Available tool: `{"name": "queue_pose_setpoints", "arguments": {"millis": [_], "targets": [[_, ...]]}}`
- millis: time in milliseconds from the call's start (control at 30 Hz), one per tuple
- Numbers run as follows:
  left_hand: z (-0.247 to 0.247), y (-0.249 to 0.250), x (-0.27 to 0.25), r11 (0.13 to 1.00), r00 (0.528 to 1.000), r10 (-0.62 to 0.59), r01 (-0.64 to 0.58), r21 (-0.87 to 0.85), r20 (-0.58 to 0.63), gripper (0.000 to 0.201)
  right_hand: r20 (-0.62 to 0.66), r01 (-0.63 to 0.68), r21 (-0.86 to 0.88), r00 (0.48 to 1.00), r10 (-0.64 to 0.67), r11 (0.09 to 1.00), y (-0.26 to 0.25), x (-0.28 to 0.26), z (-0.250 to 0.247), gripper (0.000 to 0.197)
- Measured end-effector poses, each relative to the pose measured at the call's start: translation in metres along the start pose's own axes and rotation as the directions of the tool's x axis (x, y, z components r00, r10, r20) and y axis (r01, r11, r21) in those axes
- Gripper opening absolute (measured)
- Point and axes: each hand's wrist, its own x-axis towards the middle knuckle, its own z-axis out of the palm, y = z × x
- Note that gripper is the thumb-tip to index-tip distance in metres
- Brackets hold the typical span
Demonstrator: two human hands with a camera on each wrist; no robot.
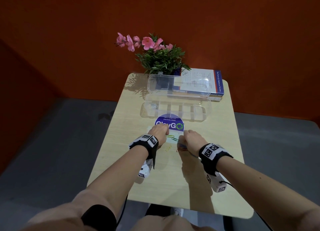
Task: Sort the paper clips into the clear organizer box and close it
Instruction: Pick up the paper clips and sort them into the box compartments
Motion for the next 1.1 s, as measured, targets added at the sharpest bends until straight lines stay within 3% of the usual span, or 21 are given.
{"name": "queue_pose_setpoints", "arguments": {"millis": [67,133,233,267,333,400,433,467,500,533,567,633,667,700,767,833,1000,1100], "targets": [[0.000,-0.002,-0.002,0.999,1.000,-0.003,0.003,-0.041,-0.005,0.024,0.007,-0.008,0.035,1.000,0.008,0.999,0.000,-0.002,-0.003,0.024],[-0.001,-0.005,-0.004,0.991,0.999,-0.023,0.018,-0.135,-0.041,0.024,-0.038,-0.053,0.184,0.997,0.061,0.981,0.003,-0.002,-0.008,0.017],[-0.008,-0.009,-0.010,0.956,0.984,-0.095,0.048,-0.291,-0.150,0.023,-0.063,-0.139,0.507,0.978,0.198,0.851,0.014,0.003,-0.009,0.017],[-0.011,-0.010,-0.013,0.932,0.981,-0.123,0.061,-0.357,-0.152,0.024,-0.018,-0.156,0.652,0.975,0.221,0.742,0.016,0.005,-0.010,0.010],[-0.012,-0.011,-0.024,0.858,0.981,-0.176,0.110,-0.501,-0.085,0.028,0.136,-0.218,0.893,0.965,0.225,0.394,0.015,0.007,-0.012,0.013],[-0.009,-0.010,-0.037,0.798,0.979,-0.205,0.165,-0.580,-0.004,0.030,0.280,-0.283,0.959,0.950,0.135,0.005,0.010,0.008,-0.017,0.019],[-0.006,-0.008,-0.042,0.767,0.976,-0.214,0.196,-0.611,0.045,0.030,0.335,-0.322,0.937,0.939,0.080,-0.137,0.008,0.008,-0.020,0.022],[-0.005,-0.007,-0.049,0.733,0.972,-0.220,0.223,-0.642,0.086,0.030,0.380,-0.364,0.907,0.924,0.040,-0.212,0.004,0.009,-0.023,0.024],[-0.003,-0.004,-0.054,0.722,0.971,-0.215,0.232,-0.652,0.108,0.029,0.397,-0.383,0.904,0.917,0.041,-0.189,0.000,0.013,-0.024,0.023],[-0.001,-0.002,-0.058,0.744,0.973,-0.207,0.226,-0.629,0.104,0.027,0.358,-0.356,0.934,0.931,0.074,-0.038,-0.004,0.018,-0.025,0.021],[0.001,-0.001,-0.061,0.789,0.976,-0.200,0.212,-0.577,0.085,0.023,0.268,-0.284,0.937,0.958,0.103,0.205,-0.006,0.025,-0.023,0.017],[0.007,0.002,-0.066,0.880,0.981,-0.191,0.185,-0.437,0.032,0.011,0.093,-0.096,0.730,0.995,0.041,0.677,-0.015,0.033,-0.023,0.009],[0.011,0.003,-0.068,0.905,0.984,-0.180,0.172,-0.389,0.015,0.010,0.042,-0.009,0.561,0.999,-0.018,0.828,-0.019,0.037,-0.022,0.010],[0.015,0.004,-0.068,0.919,0.985,-0.173,0.165,-0.358,0.009,0.014,0.023,0.060,0.398,0.997,-0.075,0.916,-0.023,0.040,-0.020,0.015],[0.021,0.004,-0.065,0.930,0.982,-0.188,0.177,-0.323,-0.005,0.019,0.033,0.150,0.173,0.987,-0.158,0.973,-0.031,0.042,-0.018,0.013],[0.024,0.005,-0.060,0.932,0.978,-0.207,0.193,-0.308,-0.015,0.018,0.058,0.184,0.082,0.980,-0.189,0.979,-0.033,0.044,-0.015,0.011],[0.024,0.004,-0.048,0.933,0.980,-0.197,0.199,-0.300,0.039,0.007,0.154,0.146,0.009,0.977,-0.146,0.989,-0.031,0.044,-0.012,0.012],[0.024,0.002,-0.043,0.947,0.983,-0.166,0.182,-0.265,0.082,0.006,0.122,0.058,0.118,0.990,-0.073,0.991,-0.026,0.042,-0.013,0.007]]}}
